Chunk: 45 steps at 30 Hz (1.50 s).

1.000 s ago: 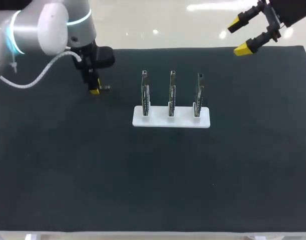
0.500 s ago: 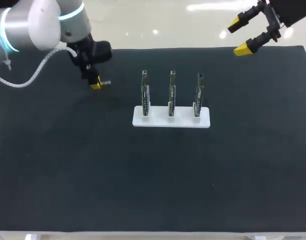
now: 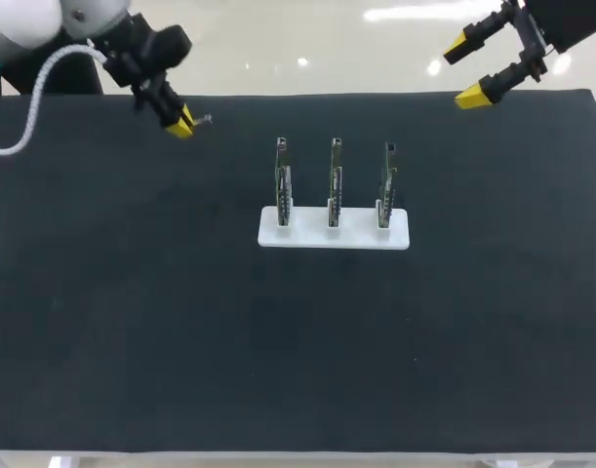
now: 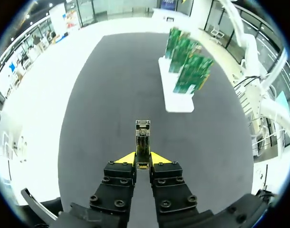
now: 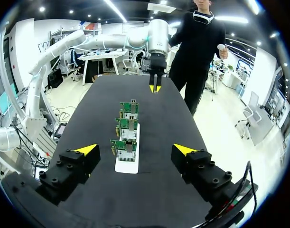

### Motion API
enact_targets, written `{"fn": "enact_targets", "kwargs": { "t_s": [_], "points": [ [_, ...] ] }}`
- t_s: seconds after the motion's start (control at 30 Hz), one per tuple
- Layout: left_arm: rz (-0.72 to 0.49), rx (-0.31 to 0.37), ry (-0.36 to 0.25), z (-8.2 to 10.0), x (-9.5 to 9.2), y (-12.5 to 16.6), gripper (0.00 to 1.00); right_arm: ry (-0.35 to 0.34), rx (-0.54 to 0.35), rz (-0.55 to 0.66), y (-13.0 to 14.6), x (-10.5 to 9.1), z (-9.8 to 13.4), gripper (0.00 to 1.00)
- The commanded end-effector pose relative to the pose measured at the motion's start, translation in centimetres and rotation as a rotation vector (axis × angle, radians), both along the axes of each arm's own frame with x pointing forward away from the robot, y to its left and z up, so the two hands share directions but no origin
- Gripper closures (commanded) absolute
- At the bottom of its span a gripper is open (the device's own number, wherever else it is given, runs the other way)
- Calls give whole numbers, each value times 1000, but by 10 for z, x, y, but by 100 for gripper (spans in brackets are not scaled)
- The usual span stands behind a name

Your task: Pick up the optical module with the left hand, and insert it into the network port with the right hand.

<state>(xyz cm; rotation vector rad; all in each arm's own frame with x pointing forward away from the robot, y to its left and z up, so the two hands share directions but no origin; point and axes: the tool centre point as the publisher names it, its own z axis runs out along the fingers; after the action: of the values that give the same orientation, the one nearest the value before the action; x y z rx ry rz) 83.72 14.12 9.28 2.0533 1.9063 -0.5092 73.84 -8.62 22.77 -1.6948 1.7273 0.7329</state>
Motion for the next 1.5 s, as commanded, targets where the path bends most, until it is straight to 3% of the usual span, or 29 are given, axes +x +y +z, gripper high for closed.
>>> {"fn": "enact_targets", "kwargs": {
  "t_s": [0.03, 0.4, 1.1, 1.17, 1.5],
  "points": [
    [-1, -103, -46, 14, -21, 7, 100, 0, 1, 1, 0, 0, 0, 0],
    [-47, -275, -15, 53, -39, -8, 100, 0, 1, 1, 0, 0, 0, 0],
    [-50, -279, -10, 56, -41, -10, 100, 0, 1, 1, 0, 0, 0, 0],
    [-82, -365, -33, 61, -47, -14, 100, 0, 1, 1, 0, 0, 0, 0],
    [-113, -603, -13, 84, -61, -61, 100, 0, 1, 1, 0, 0, 0, 0]
  ]
}}
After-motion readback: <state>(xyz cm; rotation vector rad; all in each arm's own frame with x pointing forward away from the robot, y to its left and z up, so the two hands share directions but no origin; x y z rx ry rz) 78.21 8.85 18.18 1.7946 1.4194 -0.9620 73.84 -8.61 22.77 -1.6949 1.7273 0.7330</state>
